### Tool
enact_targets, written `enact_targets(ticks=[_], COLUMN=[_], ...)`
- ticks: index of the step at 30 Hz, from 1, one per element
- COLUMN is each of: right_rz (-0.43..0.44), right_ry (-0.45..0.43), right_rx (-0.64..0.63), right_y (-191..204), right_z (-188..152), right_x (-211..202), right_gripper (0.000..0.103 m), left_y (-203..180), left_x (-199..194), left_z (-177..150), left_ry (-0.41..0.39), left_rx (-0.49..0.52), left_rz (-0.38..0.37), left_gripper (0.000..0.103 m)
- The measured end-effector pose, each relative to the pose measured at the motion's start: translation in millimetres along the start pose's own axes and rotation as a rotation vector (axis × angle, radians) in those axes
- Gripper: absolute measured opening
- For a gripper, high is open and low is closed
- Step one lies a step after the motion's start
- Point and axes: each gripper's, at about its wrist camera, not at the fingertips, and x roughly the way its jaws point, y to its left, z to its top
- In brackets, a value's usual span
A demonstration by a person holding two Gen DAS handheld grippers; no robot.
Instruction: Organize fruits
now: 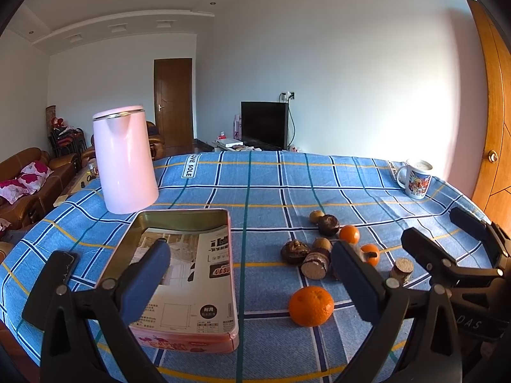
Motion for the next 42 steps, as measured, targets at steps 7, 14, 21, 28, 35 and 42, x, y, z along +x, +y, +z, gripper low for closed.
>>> enact_targets(ticks=[7,14,21,28,35,42], right_rz=[-0.004,-0.013,-0.053,-0.084,-0.036,0.024], right_ry=[0.005,0.019,0.076,0.169,0.214,0.269], right_rx=[0.007,0.019,0.01,0.038,0.051,0.019], right_y=[-2,-9,-28,-52,-56,-50], right_z=[-1,-4,-19,-37,-40,-41], right_x=[0,3,16,32,41,53], right_gripper=[0.102,0.102,0.102,0.102,0.094,0.085], left_y=[-2,-10,-36,-52,-59,-61], left_x=[0,5,20,36,53,68], left_z=[-3,-7,-23,-35,-42,-44], left_ry=[0.003,0.014,0.06,0.121,0.196,0.259], left_rx=[0.002,0.011,0.085,0.126,0.138,0.151], left_rz=[-0.001,-0.015,-0.074,-0.113,-0.162,-0.19], left_gripper=[0.103,0.103,0.103,0.098,0.084,0.057])
